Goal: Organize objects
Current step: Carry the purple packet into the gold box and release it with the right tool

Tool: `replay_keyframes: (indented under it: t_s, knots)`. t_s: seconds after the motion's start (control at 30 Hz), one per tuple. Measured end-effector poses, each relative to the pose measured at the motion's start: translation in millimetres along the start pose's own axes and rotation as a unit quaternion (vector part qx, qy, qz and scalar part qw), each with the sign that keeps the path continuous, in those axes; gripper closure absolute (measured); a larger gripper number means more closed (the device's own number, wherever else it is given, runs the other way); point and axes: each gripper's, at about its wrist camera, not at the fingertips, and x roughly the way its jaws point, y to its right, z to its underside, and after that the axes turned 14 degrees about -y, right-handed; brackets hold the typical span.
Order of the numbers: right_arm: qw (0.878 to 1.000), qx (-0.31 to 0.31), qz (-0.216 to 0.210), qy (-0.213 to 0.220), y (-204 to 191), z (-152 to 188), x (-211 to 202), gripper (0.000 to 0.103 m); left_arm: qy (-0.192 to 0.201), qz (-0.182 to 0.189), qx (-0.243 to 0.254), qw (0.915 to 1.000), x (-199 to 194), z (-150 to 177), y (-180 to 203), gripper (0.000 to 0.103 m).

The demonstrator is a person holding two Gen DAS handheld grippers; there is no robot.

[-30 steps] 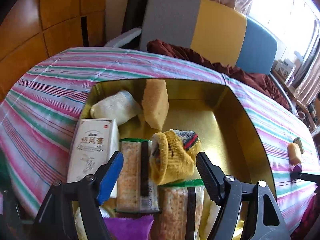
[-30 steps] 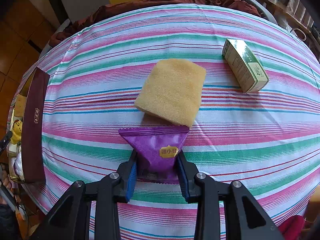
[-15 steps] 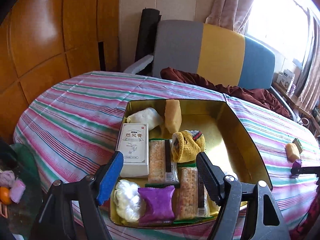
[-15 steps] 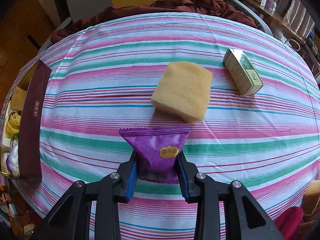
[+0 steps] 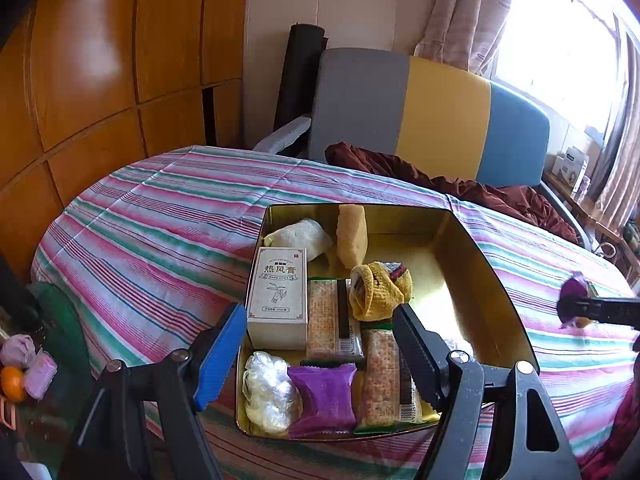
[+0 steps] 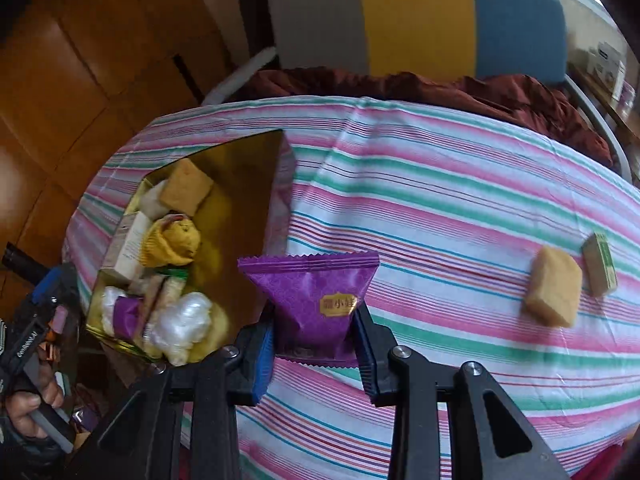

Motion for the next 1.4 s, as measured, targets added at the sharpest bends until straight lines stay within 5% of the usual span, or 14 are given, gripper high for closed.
replay_keyframes:
  t_s: [0.37, 1.1, 1.4]
  knots:
    - [0.993, -0.111, -0.007, -0.029, -99, -33, 33, 0.068, -0.008, -0.004, -0.015, 0.9998, 4, 3, -14, 0.027]
    - [0.983, -0.136, 0.048, -0.111, -128, -41, 124, 0.068, -0.002, -0.023, -0.032, 0.9992, 2, 4, -30, 0.027]
    - [0.985, -0.132, 0.039, -0.101, -127, -33, 116, 0.061, -0.005, -0.021, -0.029, 0.9993, 4, 5, -27, 0.025]
